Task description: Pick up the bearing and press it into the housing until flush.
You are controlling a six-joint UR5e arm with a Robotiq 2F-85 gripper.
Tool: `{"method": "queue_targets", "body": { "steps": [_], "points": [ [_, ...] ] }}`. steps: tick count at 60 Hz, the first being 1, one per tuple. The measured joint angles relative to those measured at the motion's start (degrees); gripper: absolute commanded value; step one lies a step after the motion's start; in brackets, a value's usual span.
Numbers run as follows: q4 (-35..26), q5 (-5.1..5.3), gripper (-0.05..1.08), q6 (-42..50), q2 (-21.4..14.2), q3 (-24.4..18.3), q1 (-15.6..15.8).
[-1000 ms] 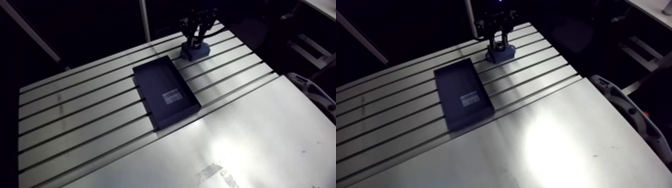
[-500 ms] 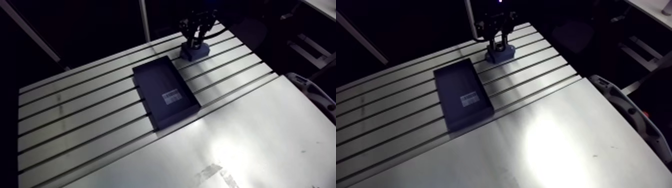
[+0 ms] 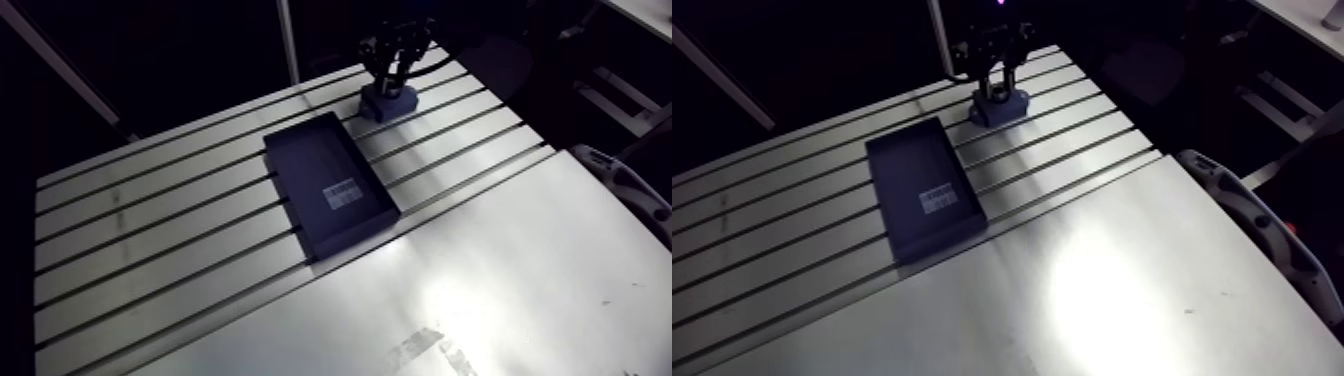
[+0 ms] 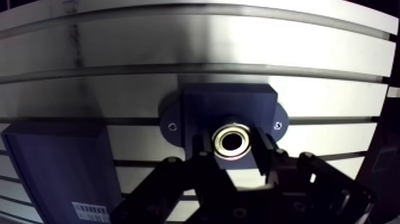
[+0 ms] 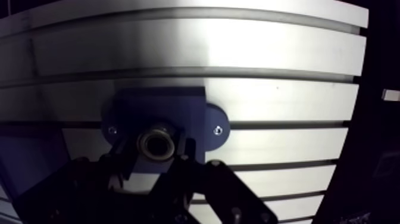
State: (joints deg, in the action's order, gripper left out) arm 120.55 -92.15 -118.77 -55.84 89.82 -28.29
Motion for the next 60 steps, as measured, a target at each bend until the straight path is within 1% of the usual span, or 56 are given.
{"method": "queue_targets", "body": {
  "steps": [60],
  "points": [
    [0.03,0.0,1.08,-0.05,0.14,0.28,-0.02]
  ]
}}
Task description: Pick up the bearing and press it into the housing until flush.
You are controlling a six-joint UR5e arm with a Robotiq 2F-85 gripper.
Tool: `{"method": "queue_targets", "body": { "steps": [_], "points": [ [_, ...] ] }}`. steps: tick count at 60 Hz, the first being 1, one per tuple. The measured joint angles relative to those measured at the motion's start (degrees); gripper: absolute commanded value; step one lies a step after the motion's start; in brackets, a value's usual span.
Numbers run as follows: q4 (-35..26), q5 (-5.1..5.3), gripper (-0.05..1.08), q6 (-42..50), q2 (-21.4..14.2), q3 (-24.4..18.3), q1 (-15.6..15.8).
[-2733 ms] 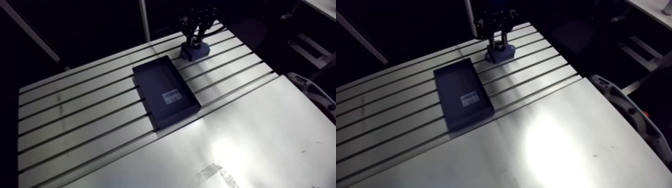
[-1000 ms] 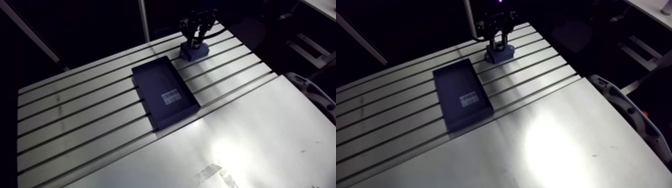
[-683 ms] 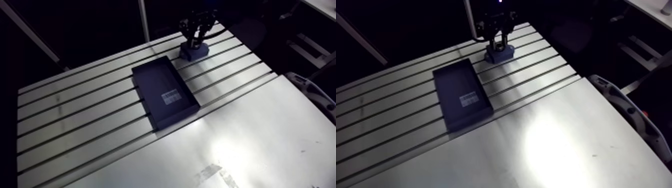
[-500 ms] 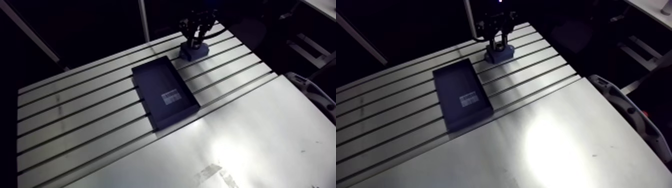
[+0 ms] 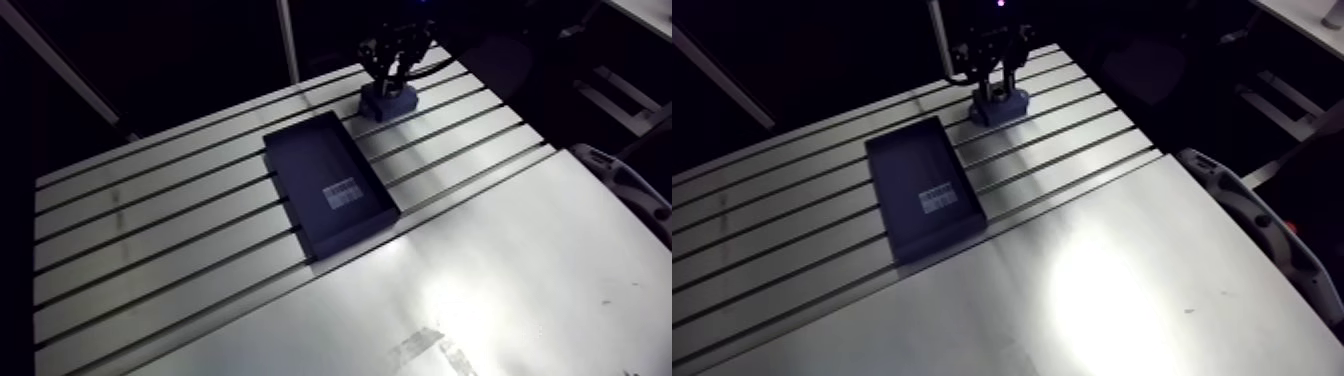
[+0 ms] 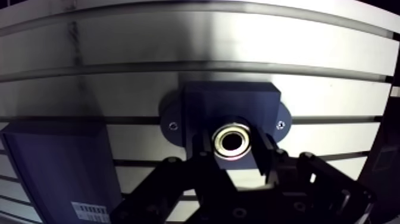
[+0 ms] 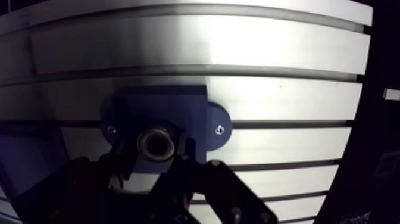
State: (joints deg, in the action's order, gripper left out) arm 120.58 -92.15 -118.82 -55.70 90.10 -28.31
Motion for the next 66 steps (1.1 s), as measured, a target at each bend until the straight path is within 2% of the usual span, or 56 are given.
{"method": "queue_targets", "body": {
  "steps": [66],
  "points": [
    [0.05,0.0,1.08,-0.06,0.12,-0.03,-0.09]
  ]
}}
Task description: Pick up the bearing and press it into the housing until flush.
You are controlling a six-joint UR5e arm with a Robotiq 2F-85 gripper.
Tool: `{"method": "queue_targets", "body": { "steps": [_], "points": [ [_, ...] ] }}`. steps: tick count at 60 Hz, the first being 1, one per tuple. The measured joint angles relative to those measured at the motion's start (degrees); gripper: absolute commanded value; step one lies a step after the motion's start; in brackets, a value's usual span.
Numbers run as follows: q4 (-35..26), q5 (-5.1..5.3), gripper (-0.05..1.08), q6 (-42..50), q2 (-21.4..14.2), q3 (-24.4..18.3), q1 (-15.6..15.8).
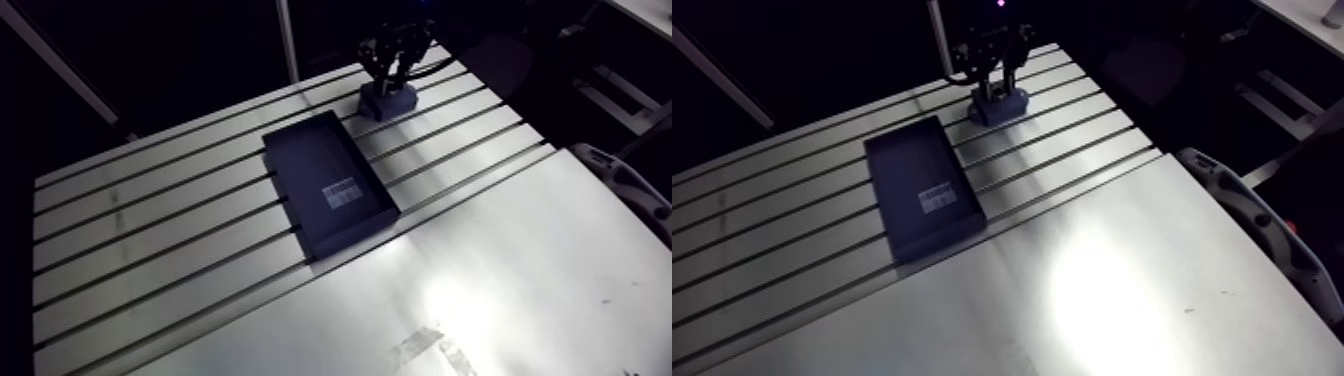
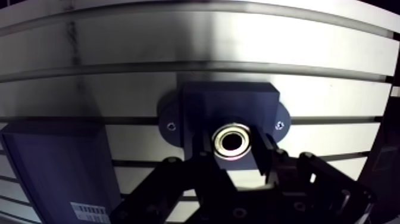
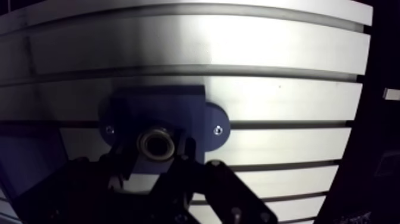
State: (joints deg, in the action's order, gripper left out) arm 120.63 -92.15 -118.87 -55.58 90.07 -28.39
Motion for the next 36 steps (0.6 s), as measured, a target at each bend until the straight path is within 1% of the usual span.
{"method": "queue_targets", "body": {
  "steps": [12,13,14,15,16,17,18,19,20,21,22,23,24,25,26,27,28,29,30,31,32,36],
  "points": [
    [0.01,0.0,1.07,0.0,0.19,-0.02,0.0],
    [0.01,0.0,1.05,0.0,0.2,-0.03,0.0],
    [0.01,0.0,1.0,-0.01,0.21,-0.03,0.0],
    [0.01,0.0,1.0,-0.01,0.22,-0.03,0.0],
    [0.01,0.01,0.93,-0.01,0.23,-0.03,0.0],
    [0.01,0.01,0.93,-0.02,0.24,-0.03,-0.01],
    [0.02,0.01,0.81,-0.03,0.24,-0.03,-0.01],
    [0.01,0.02,0.81,-0.04,0.25,-0.03,0.0],
    [0.01,0.02,0.65,-0.05,0.25,-0.03,-0.01],
    [0.02,0.02,0.65,-0.06,0.25,-0.03,0.0],
    [0.02,0.03,0.52,-0.07,0.26,-0.02,-0.01],
    [0.02,0.03,0.52,-0.09,0.26,-0.01,-0.01],
    [0.03,0.04,0.42,-0.1,0.25,-0.01,-0.01],
    [0.03,0.05,0.42,-0.11,0.26,0.0,-0.01],
    [0.03,0.05,0.32,-0.12,0.25,0.01,-0.01],
    [0.03,0.07,0.32,-0.14,0.25,0.02,-0.01],
    [0.03,0.08,0.18,-0.15,0.25,0.03,-0.01],
    [0.03,0.08,0.18,-0.17,0.24,0.04,-0.01],
    [0.01,0.1,0.05,-0.18,0.25,0.07,-0.01],
    [-0.02,0.12,0.05,-0.19,0.26,0.11,-0.01],
    [-0.05,0.13,0.02,-0.19,0.28,0.15,-0.01],
    [-0.03,0.14,0.02,-0.2,0.22,0.21,0.0]
  ]
}}
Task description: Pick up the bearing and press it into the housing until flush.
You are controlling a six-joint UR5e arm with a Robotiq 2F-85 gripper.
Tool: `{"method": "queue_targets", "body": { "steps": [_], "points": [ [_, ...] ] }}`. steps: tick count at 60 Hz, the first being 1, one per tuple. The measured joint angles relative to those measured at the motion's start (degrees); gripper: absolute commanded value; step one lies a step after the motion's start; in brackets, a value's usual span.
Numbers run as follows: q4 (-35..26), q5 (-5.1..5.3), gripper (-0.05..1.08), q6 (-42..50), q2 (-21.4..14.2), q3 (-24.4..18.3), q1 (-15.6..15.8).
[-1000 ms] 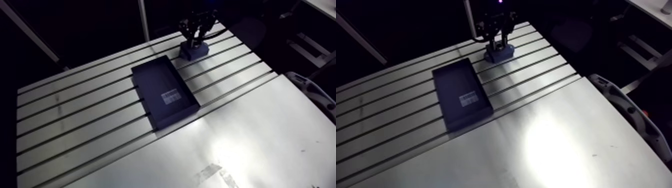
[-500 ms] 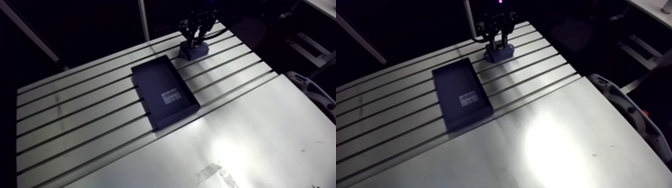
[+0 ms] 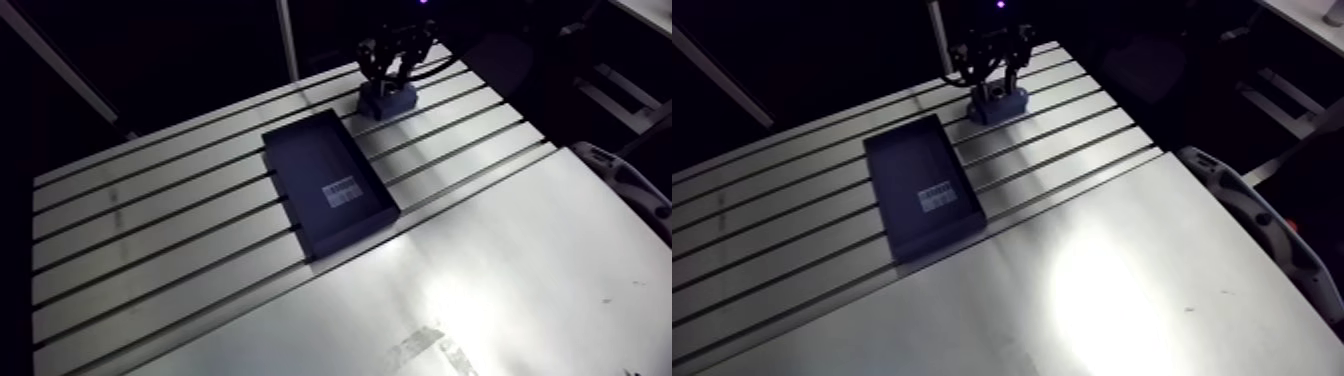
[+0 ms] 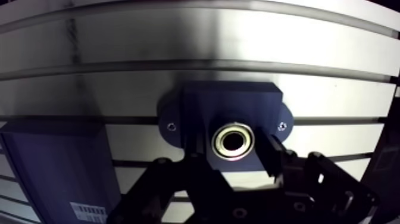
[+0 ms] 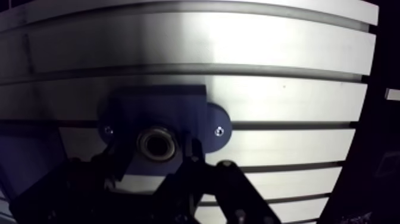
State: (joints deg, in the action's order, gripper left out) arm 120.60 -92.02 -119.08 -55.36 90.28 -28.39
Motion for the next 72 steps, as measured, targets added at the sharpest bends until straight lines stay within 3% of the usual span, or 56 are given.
{"method": "queue_targets", "body": {
  "steps": [46,47,48,49,50,51,52,53,54,55,72],
  "points": [
    [-1.29,0.14,0.03,0.15,-4.58,-0.65,0.18],
    [-1.35,0.11,0.28,0.16,-4.63,-0.64,0.19],
    [-1.41,0.05,0.28,0.19,-4.68,-0.62,0.2],
    [-1.45,0.01,0.54,0.2,-4.72,-0.61,0.21],
    [-1.5,-0.06,0.54,0.23,-4.75,-0.6,0.23],
    [-1.55,-0.16,0.78,0.27,-4.78,-0.59,0.24],
    [-1.6,-0.23,0.78,0.31,-4.78,-0.59,0.25],
    [-1.63,-0.31,0.98,0.35,-4.79,-0.59,0.26],
    [-1.65,-0.4,0.98,0.39,-4.79,-0.59,0.26],
    [-1.68,-0.48,1.06,0.46,-4.79,-0.59,0.26],
    [-2.3,-1.39,1.08,1.14,-4.46,-0.38,0.21]
  ]
}}
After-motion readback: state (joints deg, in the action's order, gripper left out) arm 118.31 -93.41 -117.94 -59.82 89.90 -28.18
